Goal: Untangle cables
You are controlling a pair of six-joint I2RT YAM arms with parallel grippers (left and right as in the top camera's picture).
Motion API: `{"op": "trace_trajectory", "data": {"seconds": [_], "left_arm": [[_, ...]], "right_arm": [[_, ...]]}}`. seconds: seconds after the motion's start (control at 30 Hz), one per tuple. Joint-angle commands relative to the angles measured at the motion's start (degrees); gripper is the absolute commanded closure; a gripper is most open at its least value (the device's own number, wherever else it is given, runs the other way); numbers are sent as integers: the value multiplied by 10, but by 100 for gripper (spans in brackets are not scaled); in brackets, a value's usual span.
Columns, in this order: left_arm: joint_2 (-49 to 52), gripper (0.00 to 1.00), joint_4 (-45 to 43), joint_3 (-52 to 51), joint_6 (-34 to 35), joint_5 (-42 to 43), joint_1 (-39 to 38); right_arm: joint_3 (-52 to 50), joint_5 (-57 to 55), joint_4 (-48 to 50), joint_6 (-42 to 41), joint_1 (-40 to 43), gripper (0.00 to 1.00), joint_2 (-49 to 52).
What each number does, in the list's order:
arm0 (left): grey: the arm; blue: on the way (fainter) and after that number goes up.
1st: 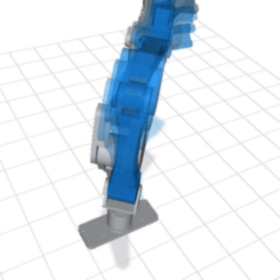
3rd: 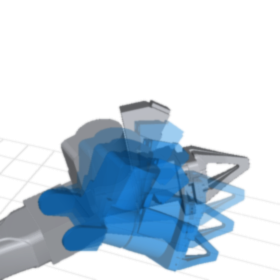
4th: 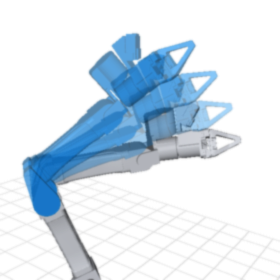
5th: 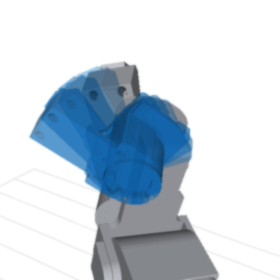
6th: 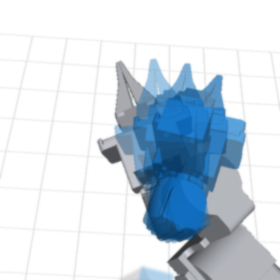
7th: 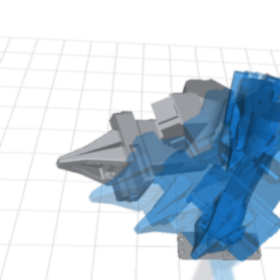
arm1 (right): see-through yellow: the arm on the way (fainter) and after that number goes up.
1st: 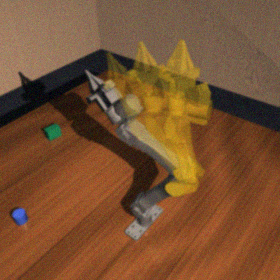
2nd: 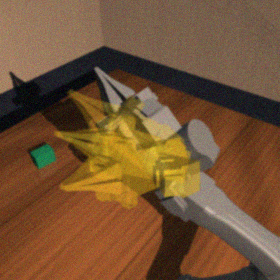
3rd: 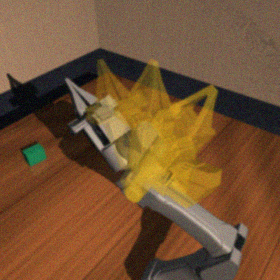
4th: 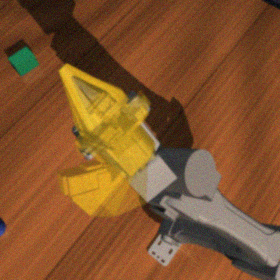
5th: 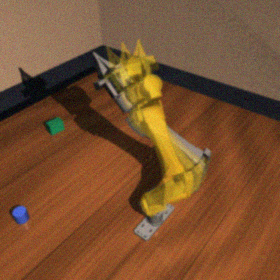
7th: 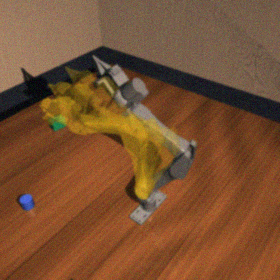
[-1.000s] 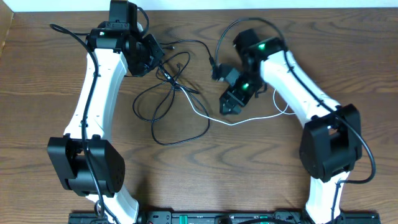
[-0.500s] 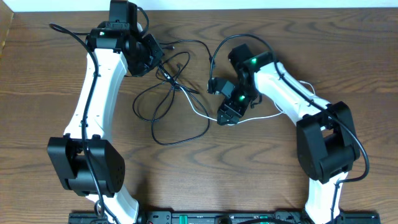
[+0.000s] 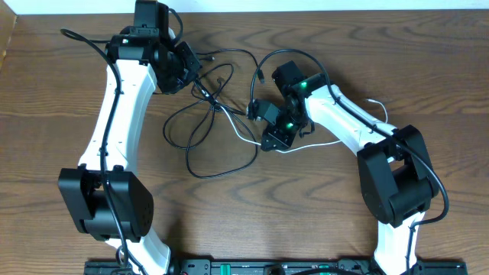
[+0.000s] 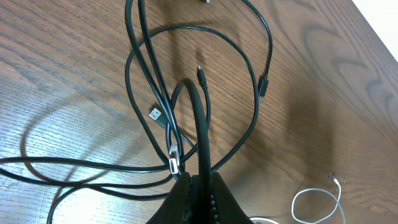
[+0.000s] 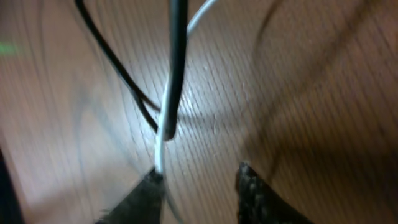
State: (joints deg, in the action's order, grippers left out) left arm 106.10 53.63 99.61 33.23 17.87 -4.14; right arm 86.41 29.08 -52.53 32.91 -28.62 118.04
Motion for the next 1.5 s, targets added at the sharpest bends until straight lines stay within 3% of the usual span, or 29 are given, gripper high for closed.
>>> {"op": "trace_trajectory", "data": {"seconds": [0.0, 0.1, 0.37, 0.63, 0.83, 0.9, 1.0, 1.1, 1.3, 1.47], "left_arm": [[3, 92, 1, -9, 5, -6, 2], [3, 92, 1, -9, 5, -6, 2], [3, 92, 1, -9, 5, -6, 2], [3, 92, -1, -9, 5, -21, 2], [3, 92, -1, -9, 5, -21, 2], [3, 92, -2, -9, 5, -23, 2], [3, 92, -2, -9, 5, -25, 2], [3, 92, -1, -9, 5, -25, 2], [3, 92, -1, -9, 5, -25, 2], [3, 92, -1, -9, -2, -29, 2]], "right_arm": [[-4, 13, 1, -17, -4, 81, -7], [-4, 13, 5, -35, -3, 99, -7], [5, 9, 8, -142, 10, 99, -12], [5, -2, -56, -161, 7, 99, -16], [5, 16, -162, -82, -14, 99, -19], [5, 75, -215, 0, -14, 99, -32], [7, 173, -292, 137, -14, 99, -74], [25, 227, -326, 195, -2, 99, -164], [68, 285, -292, 186, 78, 99, -323], [70, 307, -207, 59, 182, 99, -416]]}}
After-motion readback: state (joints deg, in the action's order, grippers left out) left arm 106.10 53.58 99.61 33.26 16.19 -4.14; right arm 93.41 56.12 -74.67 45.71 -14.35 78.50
